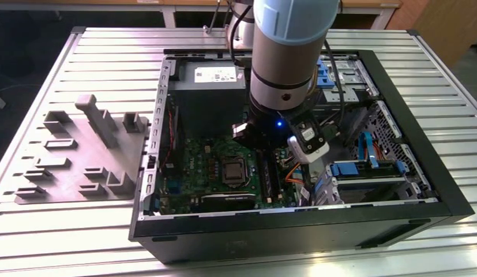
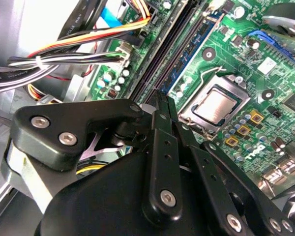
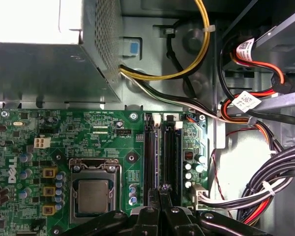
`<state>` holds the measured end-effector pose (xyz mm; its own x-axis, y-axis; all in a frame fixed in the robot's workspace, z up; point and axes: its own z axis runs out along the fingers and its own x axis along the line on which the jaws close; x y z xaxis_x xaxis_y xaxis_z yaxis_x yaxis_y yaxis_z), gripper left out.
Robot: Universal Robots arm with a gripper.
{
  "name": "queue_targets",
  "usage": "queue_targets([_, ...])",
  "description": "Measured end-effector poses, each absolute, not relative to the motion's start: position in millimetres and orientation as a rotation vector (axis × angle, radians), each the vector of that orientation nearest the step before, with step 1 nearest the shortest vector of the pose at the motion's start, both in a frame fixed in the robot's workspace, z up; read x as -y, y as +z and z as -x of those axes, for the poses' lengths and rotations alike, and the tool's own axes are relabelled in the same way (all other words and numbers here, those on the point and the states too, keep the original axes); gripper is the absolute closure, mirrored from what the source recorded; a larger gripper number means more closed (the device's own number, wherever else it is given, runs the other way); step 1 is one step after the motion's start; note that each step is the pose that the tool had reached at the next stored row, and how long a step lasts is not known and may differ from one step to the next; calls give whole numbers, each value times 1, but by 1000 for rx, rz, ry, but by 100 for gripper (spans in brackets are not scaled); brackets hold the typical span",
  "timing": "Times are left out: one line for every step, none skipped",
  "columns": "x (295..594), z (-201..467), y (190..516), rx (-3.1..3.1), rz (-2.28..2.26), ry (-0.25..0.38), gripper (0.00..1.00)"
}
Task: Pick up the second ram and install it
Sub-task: 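Insert the second ram into the second slot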
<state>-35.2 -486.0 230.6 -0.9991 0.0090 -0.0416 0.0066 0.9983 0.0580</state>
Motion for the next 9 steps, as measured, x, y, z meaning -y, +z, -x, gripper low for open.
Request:
queue_targets([486, 35, 231, -3098, -12, 90, 89])
queue_targets([486, 35, 231, -3098, -12, 90, 89])
queue_targets([486, 35, 230, -3098, -12, 90, 89])
queue_targets([486, 36, 230, -3098, -12, 90, 89])
queue_targets([486, 36, 229, -3098, -12, 90, 89])
queue_targets([486, 36, 229, -3098, -12, 89, 89])
queue_targets([486, 36, 229, -3099, -12, 89, 89])
queue_targets([486, 36, 229, -3098, -12, 89, 89])
queue_targets([486, 36, 229, -3098, -12, 90, 89])
